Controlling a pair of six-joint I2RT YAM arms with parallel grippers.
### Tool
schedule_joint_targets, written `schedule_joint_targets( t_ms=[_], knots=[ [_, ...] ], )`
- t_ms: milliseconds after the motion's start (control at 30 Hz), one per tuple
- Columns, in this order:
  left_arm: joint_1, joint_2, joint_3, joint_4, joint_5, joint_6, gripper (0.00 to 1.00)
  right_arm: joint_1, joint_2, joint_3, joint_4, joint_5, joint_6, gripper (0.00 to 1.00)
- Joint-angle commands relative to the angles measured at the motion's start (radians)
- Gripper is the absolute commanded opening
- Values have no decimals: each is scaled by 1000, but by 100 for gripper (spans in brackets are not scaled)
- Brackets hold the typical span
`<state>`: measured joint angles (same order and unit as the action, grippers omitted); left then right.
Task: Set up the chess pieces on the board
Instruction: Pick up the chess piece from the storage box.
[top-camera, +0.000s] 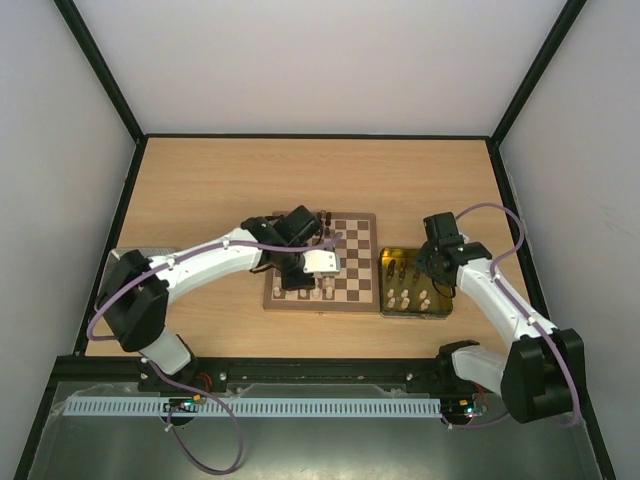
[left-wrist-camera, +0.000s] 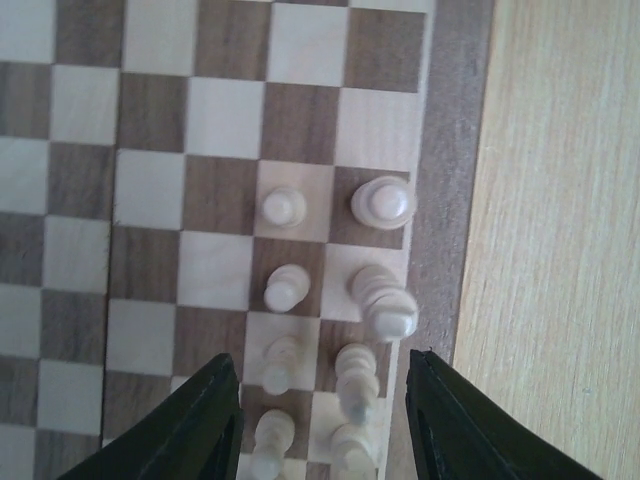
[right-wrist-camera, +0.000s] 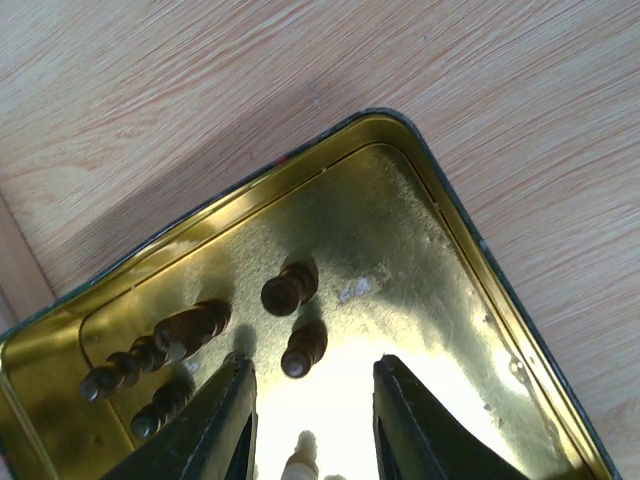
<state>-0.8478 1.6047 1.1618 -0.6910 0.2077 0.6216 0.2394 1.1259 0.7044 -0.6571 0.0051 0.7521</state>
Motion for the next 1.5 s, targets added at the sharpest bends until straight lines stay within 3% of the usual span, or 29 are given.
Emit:
schedule_joint_targets(
  t_ms=[0,500,1100,1467],
  knots=[
    [46,-50,19,-21,39,6,49,-39,46,6,39,-42,-36,31],
    [204,-178,-72,77,188,-43,72,-45,191,51,122,-72,-49,30],
    [332,-181,-143,232,203,-161,74,-34,147,107,82,-132,-151,30],
    [498,-119,-122,261,223,-265,74,97,274,176,97,-113,-152,28]
  ],
)
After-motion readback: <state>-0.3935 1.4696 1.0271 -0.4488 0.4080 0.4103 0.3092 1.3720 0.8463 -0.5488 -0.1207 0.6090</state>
